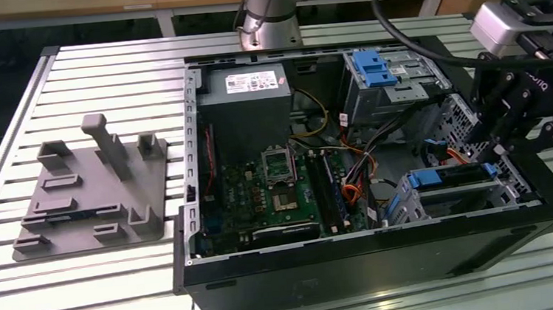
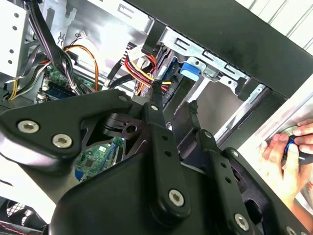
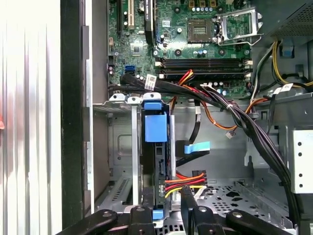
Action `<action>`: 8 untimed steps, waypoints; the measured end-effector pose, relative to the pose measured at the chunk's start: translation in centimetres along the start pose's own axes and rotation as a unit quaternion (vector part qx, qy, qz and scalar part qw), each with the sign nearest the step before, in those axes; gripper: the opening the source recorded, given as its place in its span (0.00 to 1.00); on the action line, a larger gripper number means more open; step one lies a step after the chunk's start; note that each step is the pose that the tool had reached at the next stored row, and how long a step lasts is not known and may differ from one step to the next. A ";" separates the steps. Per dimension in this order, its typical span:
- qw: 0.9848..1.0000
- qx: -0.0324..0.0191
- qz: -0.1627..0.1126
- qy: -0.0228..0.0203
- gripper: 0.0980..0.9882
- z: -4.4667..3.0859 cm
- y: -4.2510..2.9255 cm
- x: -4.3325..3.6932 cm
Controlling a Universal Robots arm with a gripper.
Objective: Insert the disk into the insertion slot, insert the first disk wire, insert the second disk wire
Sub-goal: 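Insert the second disk wire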
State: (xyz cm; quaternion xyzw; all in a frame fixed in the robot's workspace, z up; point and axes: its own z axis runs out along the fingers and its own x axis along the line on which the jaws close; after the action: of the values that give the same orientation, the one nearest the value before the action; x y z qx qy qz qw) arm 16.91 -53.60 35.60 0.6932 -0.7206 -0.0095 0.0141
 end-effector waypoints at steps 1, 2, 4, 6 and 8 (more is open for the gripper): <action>1.000 0.000 0.000 0.004 0.30 0.01 0.05 -0.15; 1.000 0.001 0.000 0.007 0.30 0.01 0.15 -0.28; 1.000 0.004 0.000 0.014 0.30 0.01 0.44 -0.52; 1.000 0.008 0.001 0.018 0.30 0.02 0.72 -0.84; 1.000 0.010 0.001 0.023 0.30 0.02 0.86 -1.40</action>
State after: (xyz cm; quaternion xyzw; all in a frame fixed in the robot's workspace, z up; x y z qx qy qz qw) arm 16.11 -52.16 35.60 0.6927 -0.7207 0.0135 0.0238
